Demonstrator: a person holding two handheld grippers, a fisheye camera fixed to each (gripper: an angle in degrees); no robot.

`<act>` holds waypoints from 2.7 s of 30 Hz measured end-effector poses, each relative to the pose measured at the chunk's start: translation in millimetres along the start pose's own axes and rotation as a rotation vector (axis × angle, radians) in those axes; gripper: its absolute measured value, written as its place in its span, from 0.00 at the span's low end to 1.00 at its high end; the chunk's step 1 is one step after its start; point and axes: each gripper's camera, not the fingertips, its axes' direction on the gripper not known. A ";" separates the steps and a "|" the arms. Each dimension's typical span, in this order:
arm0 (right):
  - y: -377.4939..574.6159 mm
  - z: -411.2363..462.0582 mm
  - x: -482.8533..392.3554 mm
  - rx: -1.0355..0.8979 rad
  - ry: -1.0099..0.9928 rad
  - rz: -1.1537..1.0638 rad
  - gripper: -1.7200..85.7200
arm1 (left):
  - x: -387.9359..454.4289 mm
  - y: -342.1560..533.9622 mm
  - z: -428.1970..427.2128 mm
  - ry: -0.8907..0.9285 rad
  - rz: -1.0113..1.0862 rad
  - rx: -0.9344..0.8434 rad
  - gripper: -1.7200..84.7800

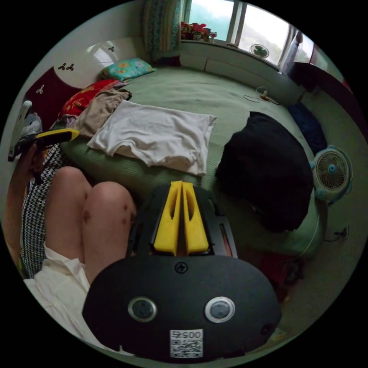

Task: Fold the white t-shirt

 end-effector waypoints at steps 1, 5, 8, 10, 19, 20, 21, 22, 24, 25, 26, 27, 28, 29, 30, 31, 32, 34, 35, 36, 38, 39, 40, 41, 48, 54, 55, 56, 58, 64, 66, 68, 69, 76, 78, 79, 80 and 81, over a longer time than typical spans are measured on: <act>6.0 1.7 4.3 -0.007 -0.010 0.017 0.01 | 6.7 -5.2 1.6 -0.005 0.003 -0.006 0.04; 22.9 13.0 17.7 -0.030 -0.040 0.076 0.01 | 23.0 -25.5 15.3 0.002 0.002 -0.049 0.03; 29.5 22.3 25.0 -0.025 -0.052 0.110 0.02 | 32.5 -45.1 36.8 -0.020 0.007 -0.083 0.02; 30.1 29.5 28.1 -0.025 -0.079 0.139 0.03 | 34.3 -59.8 61.2 -0.016 -0.009 -0.120 0.01; 1.2 86.3 23.6 -0.026 -0.167 0.364 0.09 | 22.3 -90.7 151.0 -0.068 -0.073 -0.133 0.01; -6.3 92.0 24.2 -0.022 -0.154 0.362 0.09 | 22.3 -89.1 154.9 -0.068 -0.069 -0.124 0.01; -9.8 94.8 24.9 -0.022 -0.144 0.363 0.09 | 23.5 -84.4 161.4 -0.050 -0.049 -0.092 0.01; -16.1 101.6 26.9 -0.036 -0.120 0.375 0.09 | 26.1 -78.1 165.3 -0.035 -0.012 -0.032 0.01; -23.9 113.7 28.7 -0.068 -0.102 0.373 0.08 | 30.0 -72.3 166.9 -0.019 -0.004 0.032 0.01; -27.6 121.4 30.2 -0.089 -0.101 0.375 0.08 | 32.9 -77.2 167.7 -0.008 -0.027 -0.011 0.01; -30.2 125.8 33.0 -0.090 -0.104 0.382 0.07 | 34.8 -79.1 168.5 -0.007 -0.030 -0.027 0.01; -31.0 126.5 34.5 -0.083 -0.107 0.380 0.06 | 38.8 -79.9 171.2 -0.009 -0.030 -0.026 0.01; -31.7 126.4 37.9 -0.066 -0.099 0.373 0.04 | 42.7 -79.0 174.4 -0.011 -0.031 -0.012 0.01; -31.5 125.4 41.7 -0.062 -0.089 0.371 0.02 | 44.4 -79.0 175.3 -0.010 -0.036 -0.008 0.01; -30.9 124.4 43.5 -0.059 -0.088 0.367 0.02 | 47.8 -80.3 176.8 -0.008 -0.045 -0.012 0.01; -28.5 120.5 47.2 -0.039 -0.097 0.360 0.01 | 51.2 -81.2 178.4 -0.007 -0.051 -0.013 0.01; -25.3 115.6 50.9 -0.012 -0.107 0.353 0.01 | 52.6 -81.2 179.3 -0.004 -0.059 -0.011 0.01; -20.3 108.9 57.7 0.019 -0.113 0.352 0.01 | 56.3 -81.5 183.3 0.027 -0.110 -0.005 0.01; -17.1 105.4 63.2 0.046 -0.123 0.359 0.01 | 57.1 -81.9 184.5 0.036 -0.120 -0.005 0.02; -16.1 104.9 66.0 0.056 -0.131 0.362 0.01 | 58.4 -82.7 187.0 0.055 -0.143 -0.006 0.02; -17.9 116.3 74.6 0.028 -0.168 0.336 0.02 | 61.1 -84.0 190.3 0.080 -0.175 -0.011 0.02; -19.7 123.0 76.0 -0.004 -0.176 0.319 0.02 | 64.2 -85.4 190.3 0.089 -0.186 -0.026 0.02; -22.9 137.9 79.7 -0.097 -0.177 0.301 0.02 | 69.0 -86.8 188.5 0.088 -0.202 -0.054 0.03; -22.4 144.9 85.7 -0.136 -0.169 0.307 0.02 | 72.5 -87.2 186.6 0.088 -0.208 -0.063 0.03; -0.1 125.8 123.6 -0.018 -0.152 0.311 0.06 | 192.1 -96.8 159.7 0.239 0.054 -0.009 0.15; -5.0 109.5 161.6 -0.023 -0.026 0.325 0.05 | 305.8 -110.9 190.0 0.345 0.203 -0.062 0.20; -6.5 106.1 168.6 -0.021 -0.022 0.329 0.04 | 320.0 -112.0 196.3 0.350 0.209 -0.068 0.20; -8.2 104.1 175.3 -0.022 -0.016 0.334 0.04 | 326.2 -112.3 199.4 0.346 0.212 -0.075 0.21; -11.7 103.3 185.0 -0.023 0.002 0.351 0.04 | 344.8 -111.4 209.8 0.327 0.212 -0.107 0.21; -57.1 108.3 201.8 0.003 -0.060 0.314 0.04 | 363.7 -102.4 216.3 0.160 0.197 -0.109 0.16; -86.2 107.3 200.7 0.027 -0.045 0.250 0.05 | 361.2 -101.2 215.7 0.143 0.169 -0.109 0.14; -132.7 111.4 201.7 0.047 0.006 0.168 0.07 | 353.9 -99.6 212.8 0.170 0.143 -0.102 0.11; -145.0 113.8 203.2 0.050 0.015 0.155 0.07 | 346.9 -97.3 208.2 0.193 0.127 -0.079 0.10; -290.8 186.6 227.1 -0.094 -0.165 0.079 0.18 | 294.9 -77.3 172.2 0.289 0.078 0.018 0.09; -320.5 214.3 232.4 -0.185 -0.232 0.117 0.18 | 282.2 -72.3 167.4 0.312 0.063 0.028 0.09; -336.9 231.1 231.7 -0.239 -0.226 0.121 0.18 | 273.7 -69.2 165.6 0.334 0.052 0.033 0.09; -350.8 245.8 230.4 -0.279 -0.220 0.127 0.18 | 269.8 -67.7 165.1 0.342 0.050 0.034 0.09; -356.8 252.0 230.2 -0.294 -0.219 0.137 0.18 | 261.9 -64.7 164.5 0.348 0.045 0.035 0.09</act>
